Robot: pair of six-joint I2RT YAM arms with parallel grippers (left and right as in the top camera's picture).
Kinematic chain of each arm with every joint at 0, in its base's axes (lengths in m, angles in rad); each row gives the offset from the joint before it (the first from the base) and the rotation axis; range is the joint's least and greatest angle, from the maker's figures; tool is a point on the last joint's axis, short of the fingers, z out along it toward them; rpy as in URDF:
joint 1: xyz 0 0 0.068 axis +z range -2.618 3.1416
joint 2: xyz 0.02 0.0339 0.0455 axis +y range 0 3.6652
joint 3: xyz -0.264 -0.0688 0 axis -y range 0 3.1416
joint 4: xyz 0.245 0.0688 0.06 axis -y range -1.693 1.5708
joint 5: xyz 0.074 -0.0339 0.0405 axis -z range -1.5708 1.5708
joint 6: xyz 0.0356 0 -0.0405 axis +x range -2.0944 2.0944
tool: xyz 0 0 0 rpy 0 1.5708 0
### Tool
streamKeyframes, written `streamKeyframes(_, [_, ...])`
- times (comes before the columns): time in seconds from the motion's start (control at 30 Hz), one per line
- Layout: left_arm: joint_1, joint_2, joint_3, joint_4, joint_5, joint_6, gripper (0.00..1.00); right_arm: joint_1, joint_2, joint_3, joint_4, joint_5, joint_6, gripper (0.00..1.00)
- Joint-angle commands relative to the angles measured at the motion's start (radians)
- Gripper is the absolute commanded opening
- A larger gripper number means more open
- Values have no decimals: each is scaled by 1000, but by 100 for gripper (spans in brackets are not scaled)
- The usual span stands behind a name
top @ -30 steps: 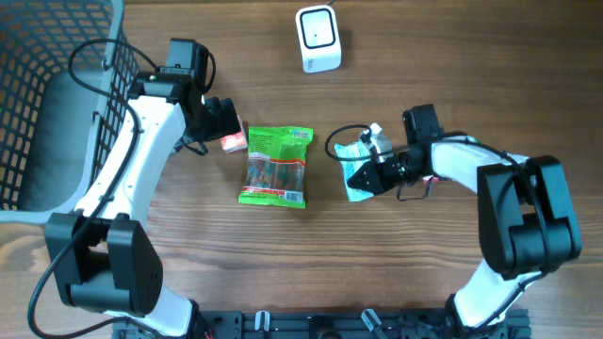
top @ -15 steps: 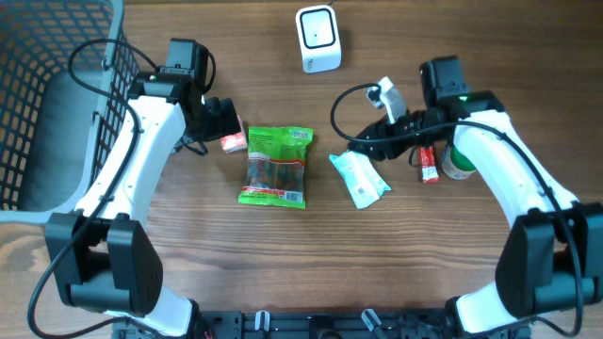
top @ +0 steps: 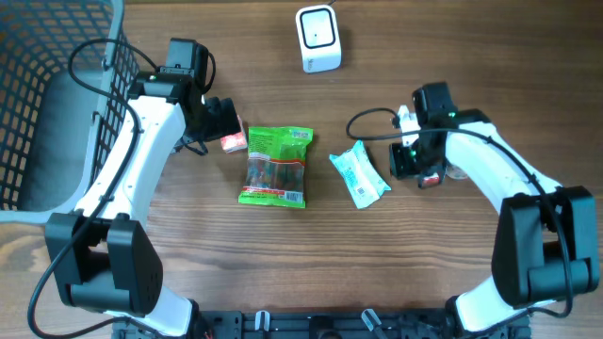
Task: Scan the item barcode
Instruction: 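Lift tissue pack with right gripper up to white scanner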
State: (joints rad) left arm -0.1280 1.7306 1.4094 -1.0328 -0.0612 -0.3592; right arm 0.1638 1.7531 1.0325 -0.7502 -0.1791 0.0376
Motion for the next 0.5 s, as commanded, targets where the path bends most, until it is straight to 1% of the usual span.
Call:
streamKeyframes(0.0, [1,-13,13,0,1,12,100,27,15,-94,58,-54,48,27])
streamKeyframes(0.07, [1,-13,13,0,1,12,100,30,15,-118,73,-105,47,27])
streamKeyframes(0.13, [1,-13,13,1,1,12,100,30,14,-119,37,-155,43,26])
streamKeyframes(0.23, [1,-13,13,1,1,12,100,27,-11,-98,-11,-132,44,28])
streamKeyframes(0.37, [1,-13,13,0,1,12,100,27,-93,-8,-71,-123,42,31])
streamKeyframes(0.43, [1,-13,13,1,1,12,100,27,-127,15,-40,-88,40,36])
streamKeyframes(0.47, [1,-13,13,1,1,12,100,27,-142,16,14,-89,43,47])
